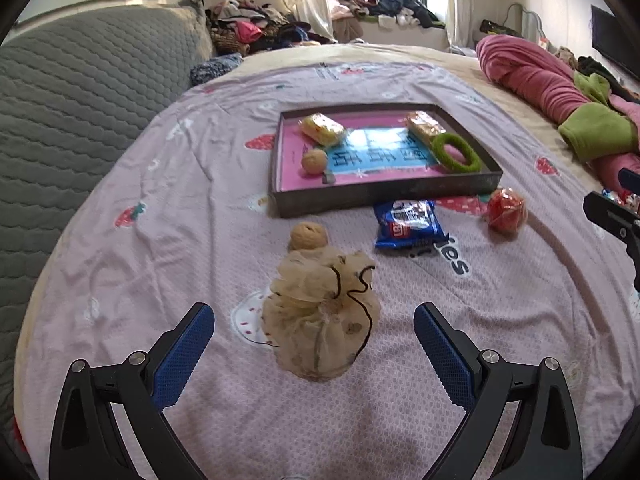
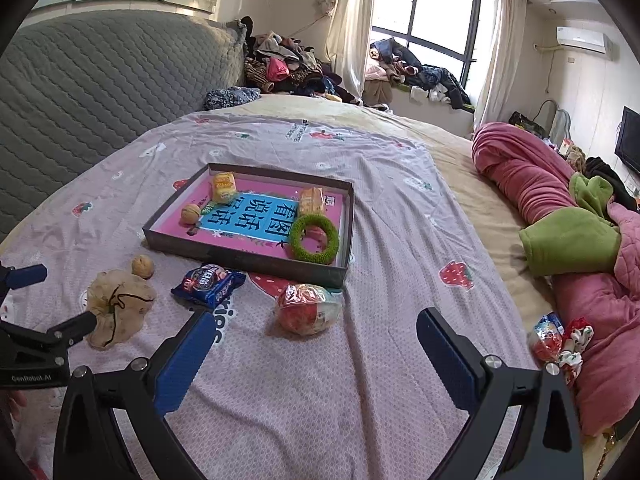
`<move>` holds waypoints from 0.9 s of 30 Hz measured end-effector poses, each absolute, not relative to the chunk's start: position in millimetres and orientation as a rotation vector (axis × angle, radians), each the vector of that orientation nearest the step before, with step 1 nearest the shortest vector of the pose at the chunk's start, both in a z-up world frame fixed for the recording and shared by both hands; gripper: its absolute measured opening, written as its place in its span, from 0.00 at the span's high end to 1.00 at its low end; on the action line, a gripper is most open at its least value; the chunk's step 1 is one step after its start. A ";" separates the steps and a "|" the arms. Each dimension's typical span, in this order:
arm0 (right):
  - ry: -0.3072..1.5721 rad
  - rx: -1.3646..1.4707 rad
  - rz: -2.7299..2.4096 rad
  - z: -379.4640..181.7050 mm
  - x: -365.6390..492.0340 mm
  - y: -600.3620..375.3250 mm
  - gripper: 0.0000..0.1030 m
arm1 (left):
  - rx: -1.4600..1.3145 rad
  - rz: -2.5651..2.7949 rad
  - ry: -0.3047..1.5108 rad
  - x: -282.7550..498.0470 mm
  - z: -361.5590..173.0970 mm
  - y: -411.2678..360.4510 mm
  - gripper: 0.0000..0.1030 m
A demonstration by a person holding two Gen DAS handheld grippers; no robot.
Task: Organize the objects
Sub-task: 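Withdraw both grippers and move toward the mesh pouch and red candy bag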
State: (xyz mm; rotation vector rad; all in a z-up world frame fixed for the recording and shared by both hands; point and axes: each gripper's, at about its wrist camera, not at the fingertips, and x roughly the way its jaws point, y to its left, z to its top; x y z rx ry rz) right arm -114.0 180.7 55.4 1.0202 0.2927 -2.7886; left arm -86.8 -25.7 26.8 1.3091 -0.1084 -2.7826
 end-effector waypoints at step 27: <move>0.380 1.186 -2.734 -15.0 -175.3 161.4 0.01 | 1.412 -2.716 -0.047 -123.4 -16.8 -35.9 0.03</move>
